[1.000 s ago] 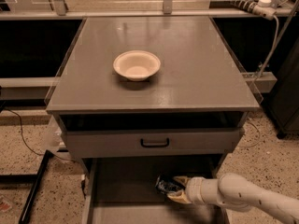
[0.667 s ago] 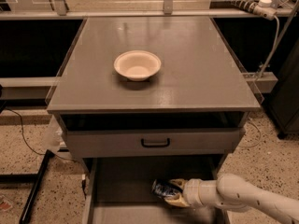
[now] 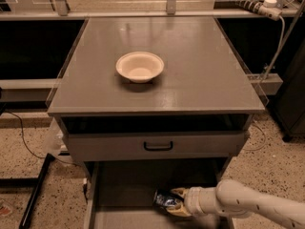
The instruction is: Place pepsi can into middle drawer
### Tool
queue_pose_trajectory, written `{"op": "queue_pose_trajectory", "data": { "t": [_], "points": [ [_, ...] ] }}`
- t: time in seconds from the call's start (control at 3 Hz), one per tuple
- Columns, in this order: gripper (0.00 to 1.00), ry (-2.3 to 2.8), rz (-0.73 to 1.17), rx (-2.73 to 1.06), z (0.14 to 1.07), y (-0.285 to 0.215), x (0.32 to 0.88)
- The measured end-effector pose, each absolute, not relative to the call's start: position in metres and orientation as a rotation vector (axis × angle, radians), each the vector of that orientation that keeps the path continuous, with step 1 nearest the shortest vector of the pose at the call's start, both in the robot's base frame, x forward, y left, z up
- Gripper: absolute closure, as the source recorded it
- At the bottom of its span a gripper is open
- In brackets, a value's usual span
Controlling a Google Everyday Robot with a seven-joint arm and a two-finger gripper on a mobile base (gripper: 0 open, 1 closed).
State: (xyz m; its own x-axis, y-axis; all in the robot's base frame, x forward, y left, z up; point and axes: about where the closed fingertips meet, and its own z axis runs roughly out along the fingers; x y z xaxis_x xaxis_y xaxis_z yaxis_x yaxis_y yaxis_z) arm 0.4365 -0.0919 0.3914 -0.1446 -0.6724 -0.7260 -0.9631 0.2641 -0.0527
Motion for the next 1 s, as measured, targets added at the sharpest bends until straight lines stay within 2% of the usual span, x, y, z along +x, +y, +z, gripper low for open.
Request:
{"op": "queue_pose_trajectory", "data": {
  "t": [1.0],
  "points": [
    [0.12,1.895,0.578,-1.479,0.3908,-0.0918,0.4364]
  ]
}}
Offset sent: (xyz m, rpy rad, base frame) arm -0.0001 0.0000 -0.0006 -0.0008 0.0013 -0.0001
